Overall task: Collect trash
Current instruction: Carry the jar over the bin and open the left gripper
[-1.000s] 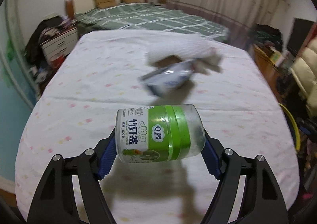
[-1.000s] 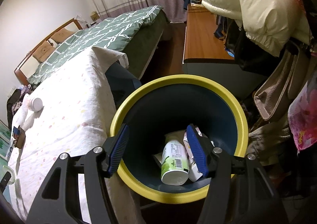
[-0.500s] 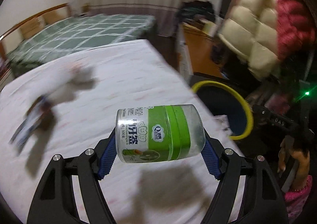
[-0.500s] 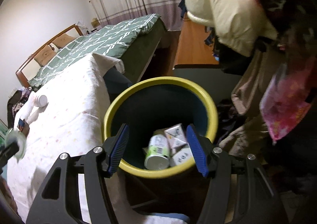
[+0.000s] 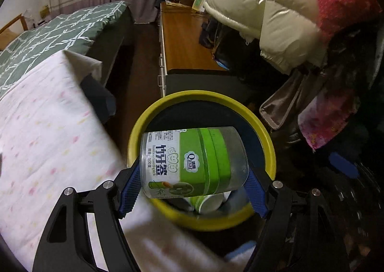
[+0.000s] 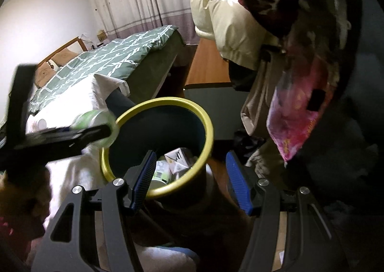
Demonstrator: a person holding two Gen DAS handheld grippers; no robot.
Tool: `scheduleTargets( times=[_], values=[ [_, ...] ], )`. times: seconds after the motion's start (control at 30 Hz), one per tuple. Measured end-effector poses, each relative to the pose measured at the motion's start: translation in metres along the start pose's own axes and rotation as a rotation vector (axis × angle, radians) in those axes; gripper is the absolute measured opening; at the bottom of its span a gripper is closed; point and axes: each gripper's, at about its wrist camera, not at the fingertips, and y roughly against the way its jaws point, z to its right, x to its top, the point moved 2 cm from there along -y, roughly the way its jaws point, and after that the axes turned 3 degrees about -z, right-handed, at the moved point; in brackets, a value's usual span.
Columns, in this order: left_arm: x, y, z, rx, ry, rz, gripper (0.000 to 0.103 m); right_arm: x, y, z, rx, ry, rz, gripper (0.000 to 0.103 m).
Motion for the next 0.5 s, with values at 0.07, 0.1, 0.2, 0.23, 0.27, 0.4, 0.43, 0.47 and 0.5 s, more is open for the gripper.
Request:
scheduleTargets(
  times=[0.07, 0.1, 0.2, 0.23, 0.27, 0.4, 0.43, 0.47, 0.5],
  values=[
    [0.003, -0.010, 0.001, -0.005, 0.002, -0.020, 0.075, -0.002, -0.003, 0.002, -0.002, -0.006, -0.009, 0.058],
    [0.004, -0.014, 0.001, -0.012, 0.002, -0.023, 0.078, -0.002, -0.003, 0.004, -0.002, -0.008, -0.012, 0.058],
    [0.006, -0.016, 0.005, -0.005, -0.012, -0.008, 0.090, -0.003, -0.007, 0.007, 0.000, -0.013, -0.023, 0.058],
    [0.005, -0.014, 0.005, -0.008, -0.012, -0.002, 0.090, -0.003, -0.008, 0.006, 0.001, -0.012, -0.025, 0.058],
    [0.006, -0.013, 0.005, -0.010, -0.009, 0.001, 0.090, -0.003, -0.008, 0.005, 0.002, -0.011, -0.025, 0.058],
    [0.000, 0.020, -0.007, -0.016, 0.029, 0.056, 0.091, -0.004, -0.008, 0.000, 0.005, -0.002, -0.029, 0.058],
    [-0.003, 0.030, -0.011, -0.012, 0.036, 0.070, 0.092, -0.005, -0.009, -0.002, 0.005, 0.003, -0.033, 0.058],
    [-0.008, 0.044, -0.018, -0.002, 0.049, 0.093, 0.093, -0.005, -0.010, -0.005, 0.007, 0.009, -0.039, 0.058],
    [-0.015, 0.059, -0.025, 0.010, 0.066, 0.116, 0.094, -0.005, -0.012, -0.009, 0.010, 0.017, -0.044, 0.058]
  ],
)
